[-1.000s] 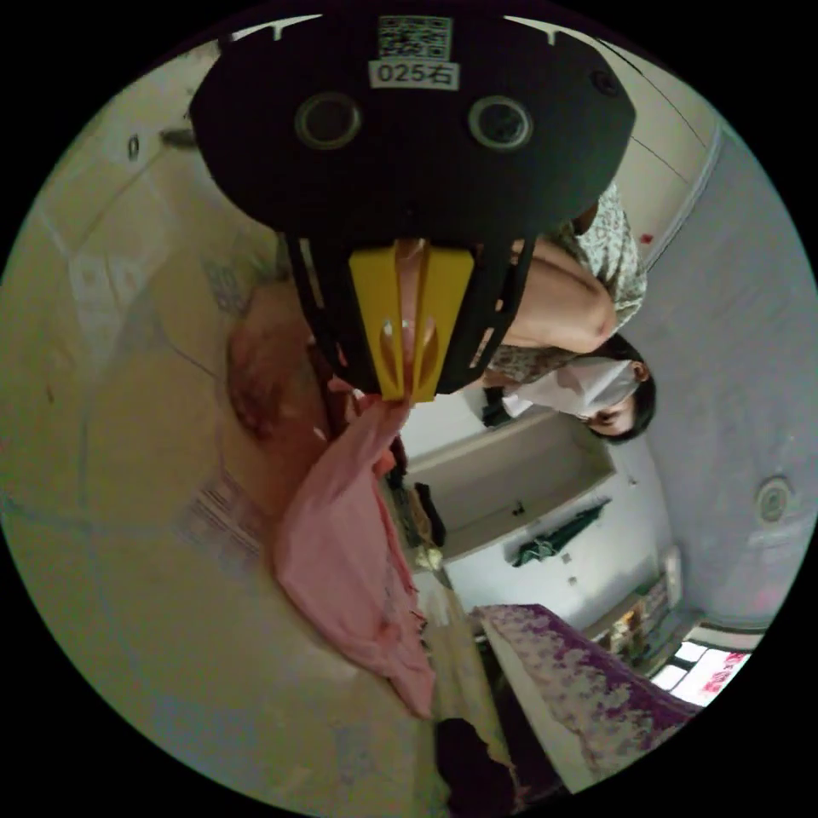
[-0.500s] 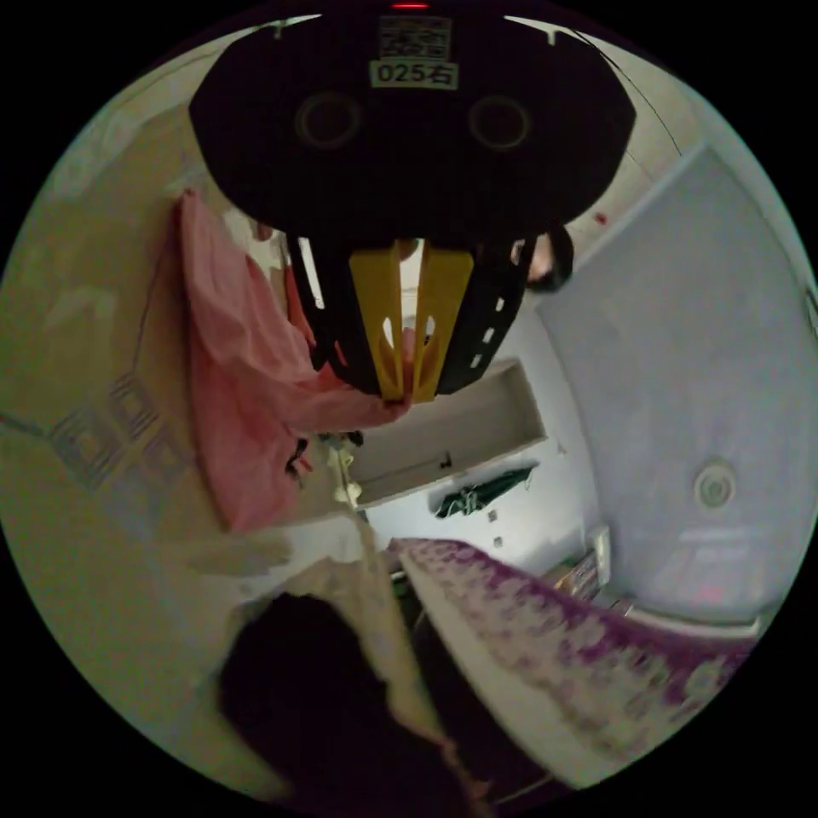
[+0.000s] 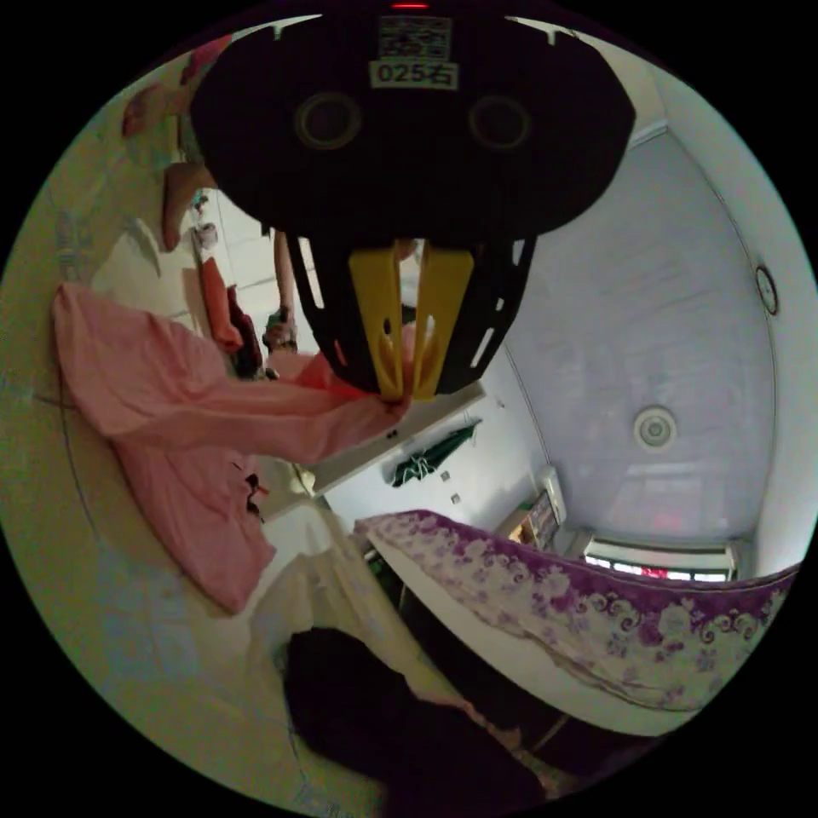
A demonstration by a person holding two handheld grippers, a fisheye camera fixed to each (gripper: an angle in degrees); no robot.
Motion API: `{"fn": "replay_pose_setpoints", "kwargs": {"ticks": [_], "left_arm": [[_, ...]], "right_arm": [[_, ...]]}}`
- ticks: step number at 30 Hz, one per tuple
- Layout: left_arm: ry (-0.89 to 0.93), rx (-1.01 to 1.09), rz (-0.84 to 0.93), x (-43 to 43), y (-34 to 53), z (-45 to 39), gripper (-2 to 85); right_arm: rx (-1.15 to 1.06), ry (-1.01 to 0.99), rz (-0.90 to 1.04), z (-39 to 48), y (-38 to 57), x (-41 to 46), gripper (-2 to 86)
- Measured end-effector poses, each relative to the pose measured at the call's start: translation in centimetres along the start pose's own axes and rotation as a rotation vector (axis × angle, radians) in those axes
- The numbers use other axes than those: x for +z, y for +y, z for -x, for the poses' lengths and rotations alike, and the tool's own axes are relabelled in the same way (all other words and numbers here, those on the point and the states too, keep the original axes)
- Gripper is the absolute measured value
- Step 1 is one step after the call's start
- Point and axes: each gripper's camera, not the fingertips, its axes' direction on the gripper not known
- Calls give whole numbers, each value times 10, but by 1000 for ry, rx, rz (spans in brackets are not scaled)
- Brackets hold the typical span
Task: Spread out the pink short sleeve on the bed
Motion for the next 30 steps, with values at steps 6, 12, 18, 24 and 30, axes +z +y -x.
{"fn": "replay_pose_setpoints", "kwargs": {"ticks": [6,12,18,24,30], "left_arm": [[-117,33,-144,42,-70,17,38],[-591,306,-14,61,-5,-28,77],[-951,474,199,115,87,-31,64],[-932,502,194,136,120,-15,64],[-1009,566,249,156,139,-17,63]], "right_arm": [[-91,159,-128,-34,-95,-14,74],[-253,495,18,-31,-57,-5,123],[-447,966,176,-64,1,50,120],[-503,1110,284,-106,16,98,111],[-543,1177,322,-128,15,122,99]]}}
